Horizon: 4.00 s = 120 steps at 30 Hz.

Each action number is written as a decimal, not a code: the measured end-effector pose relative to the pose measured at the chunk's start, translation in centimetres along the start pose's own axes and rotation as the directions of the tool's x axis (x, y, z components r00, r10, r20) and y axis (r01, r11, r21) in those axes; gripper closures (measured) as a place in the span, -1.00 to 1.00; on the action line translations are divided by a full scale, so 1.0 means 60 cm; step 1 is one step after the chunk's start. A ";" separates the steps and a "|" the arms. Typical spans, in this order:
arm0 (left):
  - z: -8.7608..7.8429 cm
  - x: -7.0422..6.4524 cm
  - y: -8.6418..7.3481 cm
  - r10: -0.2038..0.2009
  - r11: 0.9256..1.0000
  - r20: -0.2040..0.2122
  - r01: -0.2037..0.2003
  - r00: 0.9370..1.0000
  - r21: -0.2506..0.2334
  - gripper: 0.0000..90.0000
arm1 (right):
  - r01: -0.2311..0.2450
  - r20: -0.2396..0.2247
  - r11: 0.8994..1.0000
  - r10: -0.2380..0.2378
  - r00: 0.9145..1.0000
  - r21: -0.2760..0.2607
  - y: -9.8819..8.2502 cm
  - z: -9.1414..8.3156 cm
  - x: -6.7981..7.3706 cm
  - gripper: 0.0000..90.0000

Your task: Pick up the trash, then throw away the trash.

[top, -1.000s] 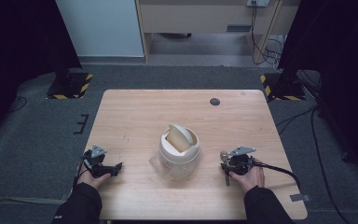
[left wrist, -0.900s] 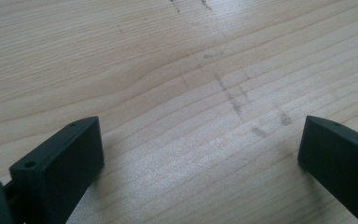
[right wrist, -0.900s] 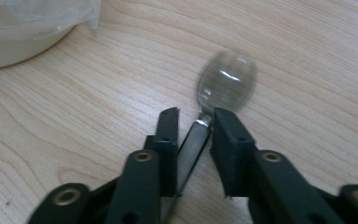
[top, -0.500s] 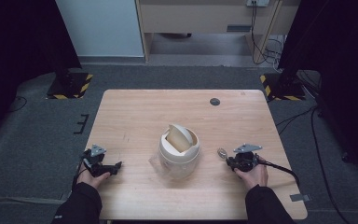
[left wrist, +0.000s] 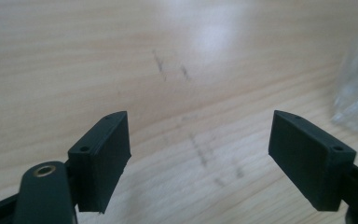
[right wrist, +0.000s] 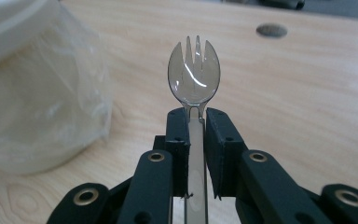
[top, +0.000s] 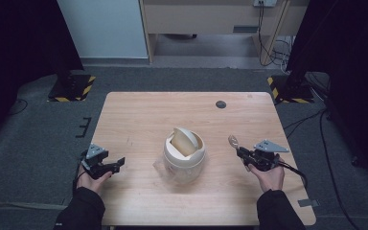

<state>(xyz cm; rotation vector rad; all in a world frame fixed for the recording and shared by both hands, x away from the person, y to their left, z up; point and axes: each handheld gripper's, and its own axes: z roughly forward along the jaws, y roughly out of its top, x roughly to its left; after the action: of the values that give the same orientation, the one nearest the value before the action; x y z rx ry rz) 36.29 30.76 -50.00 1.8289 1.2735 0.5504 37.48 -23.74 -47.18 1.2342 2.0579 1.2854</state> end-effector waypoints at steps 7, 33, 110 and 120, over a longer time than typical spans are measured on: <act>-0.029 -0.028 0.037 -0.004 0.985 0.032 0.009 0.999 -0.171 -0.53 | -0.010 -0.001 0.993 0.010 1.000 -0.119 0.021 -0.025 -0.008 0.78; -0.083 -0.192 0.219 0.113 0.845 0.234 0.031 0.966 -0.535 -0.45 | 0.088 -0.069 0.916 -0.125 0.990 -0.391 0.116 -0.069 0.048 0.78; -0.006 -0.376 0.308 0.183 0.886 0.383 0.017 0.906 -0.463 0.89 | 0.081 -0.168 0.874 -0.182 0.969 -0.479 0.128 -0.080 0.077 0.60; 0.002 -0.355 0.306 0.243 0.885 0.295 -0.086 0.924 -0.458 0.88 | 0.095 -0.126 0.907 -0.159 0.979 -0.411 0.101 -0.059 0.051 0.55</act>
<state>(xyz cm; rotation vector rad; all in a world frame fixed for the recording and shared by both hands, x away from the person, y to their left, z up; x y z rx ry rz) 38.22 8.43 -33.01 1.5687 0.6879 0.5290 36.13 -21.82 -39.88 0.8214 1.8088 1.6822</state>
